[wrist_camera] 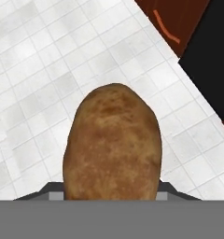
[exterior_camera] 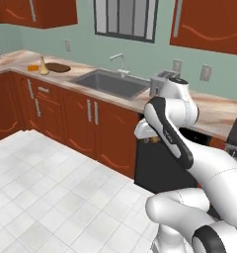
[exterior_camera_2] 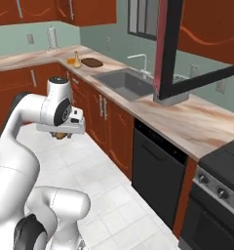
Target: Retrieve the reheated potato from the microwave, then place the potato, cheese, and condiment on the cutting board.
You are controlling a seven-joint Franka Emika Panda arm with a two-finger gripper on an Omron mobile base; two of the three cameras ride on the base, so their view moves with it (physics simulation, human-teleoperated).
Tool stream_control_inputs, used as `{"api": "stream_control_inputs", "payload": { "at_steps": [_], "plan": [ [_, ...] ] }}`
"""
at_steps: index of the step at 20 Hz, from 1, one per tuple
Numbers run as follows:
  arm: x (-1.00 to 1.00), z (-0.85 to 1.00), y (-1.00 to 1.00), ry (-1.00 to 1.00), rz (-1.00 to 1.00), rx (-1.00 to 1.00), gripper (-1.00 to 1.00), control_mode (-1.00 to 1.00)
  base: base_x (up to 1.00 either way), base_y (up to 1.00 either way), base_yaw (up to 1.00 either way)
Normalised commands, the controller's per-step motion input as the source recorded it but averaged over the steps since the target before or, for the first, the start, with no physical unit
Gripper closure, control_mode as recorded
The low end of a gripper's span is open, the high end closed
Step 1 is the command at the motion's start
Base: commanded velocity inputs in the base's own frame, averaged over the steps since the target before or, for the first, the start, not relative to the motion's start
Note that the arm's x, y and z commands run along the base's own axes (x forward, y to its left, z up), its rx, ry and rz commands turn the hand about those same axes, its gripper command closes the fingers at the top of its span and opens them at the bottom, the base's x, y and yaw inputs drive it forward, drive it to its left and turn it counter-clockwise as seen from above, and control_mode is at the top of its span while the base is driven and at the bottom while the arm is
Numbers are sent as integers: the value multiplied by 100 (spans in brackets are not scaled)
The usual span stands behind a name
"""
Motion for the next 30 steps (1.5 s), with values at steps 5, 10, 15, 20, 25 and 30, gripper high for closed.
{"api": "stream_control_inputs", "payload": {
  "at_steps": [5,10,15,20,25,30],
  "plan": [
    [0,0,0,0,0,0,100,100,71,62,0],
    [0,0,0,0,0,0,100,100,80,53,0],
    [0,0,0,0,0,0,100,100,83,47,0],
    [0,0,0,0,0,0,100,100,86,39,0],
    [0,0,0,0,0,0,100,100,87,36,-2],
    [0,0,0,0,0,0,100,100,87,35,-9]
  ]
}}
